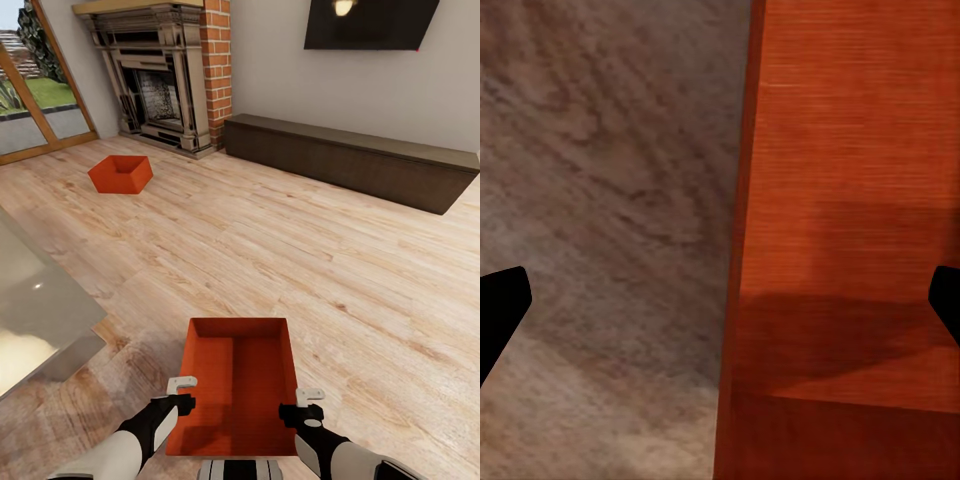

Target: Move the two storage containers from the living room to the garage. In the garage, place one container on the floor and stack the other container on top of it (either order is fine).

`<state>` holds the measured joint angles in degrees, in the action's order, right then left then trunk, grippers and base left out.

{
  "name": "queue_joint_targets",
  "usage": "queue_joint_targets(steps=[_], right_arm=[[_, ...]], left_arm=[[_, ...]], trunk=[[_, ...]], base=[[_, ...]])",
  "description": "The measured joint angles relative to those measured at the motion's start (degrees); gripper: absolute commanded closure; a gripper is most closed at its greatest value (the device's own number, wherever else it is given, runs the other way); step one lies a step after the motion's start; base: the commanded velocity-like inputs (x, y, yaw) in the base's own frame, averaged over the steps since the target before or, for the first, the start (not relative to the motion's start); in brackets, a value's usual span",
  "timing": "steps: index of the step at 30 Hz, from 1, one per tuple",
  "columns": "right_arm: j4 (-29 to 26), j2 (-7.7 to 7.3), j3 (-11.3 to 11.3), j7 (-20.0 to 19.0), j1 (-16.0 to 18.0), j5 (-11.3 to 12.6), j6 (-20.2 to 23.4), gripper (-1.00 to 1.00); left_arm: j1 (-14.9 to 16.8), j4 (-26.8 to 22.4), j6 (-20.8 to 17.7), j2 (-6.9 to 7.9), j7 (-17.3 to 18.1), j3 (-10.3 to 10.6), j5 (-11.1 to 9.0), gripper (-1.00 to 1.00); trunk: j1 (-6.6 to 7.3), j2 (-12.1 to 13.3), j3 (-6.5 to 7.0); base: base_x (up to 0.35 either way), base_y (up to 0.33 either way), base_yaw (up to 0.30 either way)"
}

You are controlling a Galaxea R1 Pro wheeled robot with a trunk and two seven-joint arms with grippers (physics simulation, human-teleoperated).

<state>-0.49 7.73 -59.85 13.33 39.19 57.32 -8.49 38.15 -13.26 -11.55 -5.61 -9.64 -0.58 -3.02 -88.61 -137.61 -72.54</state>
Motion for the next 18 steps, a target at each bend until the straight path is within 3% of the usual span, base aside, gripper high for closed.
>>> queue_joint_targets(steps=[12, 15, 18], right_arm=[[0.0, 0.04, 0.01, 0.0, 0.01, 0.07, -0.01, -1.0], [0.0, 0.07, 0.0, 0.0, 0.0, 0.07, 0.0, -1.0], [0.0, 0.03, -0.02, 0.0, 0.0, 0.07, 0.0, -1.0]], left_arm=[[0.0, 0.15, -0.01, 0.01, 0.09, 0.08, 0.23, -1.0], [0.0, 1.16, 0.07, -0.03, -0.03, 0.1, 4.63, -1.0], [0.0, 1.33, 0.11, -0.06, -0.06, 0.1, 6.12, -1.0]], trunk=[[0.0, 0.0, 0.0], [0.0, 0.0, 0.0], [0.0, 0.0, 0.0]], base=[[0.0, 0.0, 0.0], [0.0, 0.0, 0.0], [0.0, 0.0, 0.0]])
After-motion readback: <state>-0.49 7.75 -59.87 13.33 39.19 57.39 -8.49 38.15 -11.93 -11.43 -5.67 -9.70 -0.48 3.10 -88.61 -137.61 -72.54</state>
